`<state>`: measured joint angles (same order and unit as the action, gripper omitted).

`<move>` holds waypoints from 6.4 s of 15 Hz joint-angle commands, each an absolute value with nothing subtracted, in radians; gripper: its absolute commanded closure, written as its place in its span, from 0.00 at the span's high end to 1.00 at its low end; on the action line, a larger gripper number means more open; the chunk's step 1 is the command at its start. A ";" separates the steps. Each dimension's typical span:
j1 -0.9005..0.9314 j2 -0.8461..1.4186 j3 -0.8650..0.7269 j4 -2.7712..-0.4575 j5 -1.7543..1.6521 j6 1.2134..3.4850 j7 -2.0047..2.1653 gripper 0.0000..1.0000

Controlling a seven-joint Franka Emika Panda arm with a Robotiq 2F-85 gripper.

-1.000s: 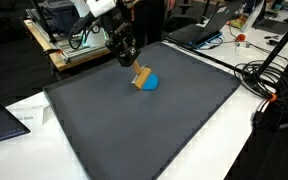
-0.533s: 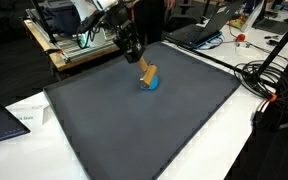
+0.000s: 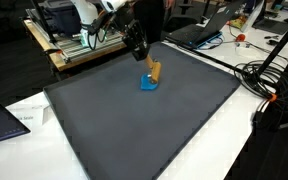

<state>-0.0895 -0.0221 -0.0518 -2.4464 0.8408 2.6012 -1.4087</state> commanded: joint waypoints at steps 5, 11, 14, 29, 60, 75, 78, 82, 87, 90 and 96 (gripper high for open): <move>-0.089 -0.029 -0.052 -2.463 0.885 2.611 -1.458 0.47; -0.073 -0.022 -0.036 -2.480 0.832 2.684 -1.399 0.22; -0.057 -0.025 -0.018 -2.499 0.788 2.748 -1.362 0.22; -0.026 -0.076 0.049 -2.559 0.325 2.874 -0.919 0.22; 0.133 0.153 0.135 -2.001 -0.475 2.125 0.475 0.22; 0.143 0.209 0.071 -1.923 -0.251 2.136 0.429 0.22; 0.119 0.154 0.060 -2.012 -0.193 2.199 0.408 0.22; 0.088 0.062 0.045 -2.150 -0.146 2.261 0.371 0.22; 0.051 -0.024 0.031 -2.275 -0.139 2.329 0.219 0.22; 0.034 -0.043 0.026 -2.313 -0.105 2.357 0.078 0.22; 0.022 -0.028 0.017 -2.335 -0.081 2.387 -0.220 0.22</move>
<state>0.0282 -0.0049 0.0225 -2.3088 -0.1138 2.3665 -0.0842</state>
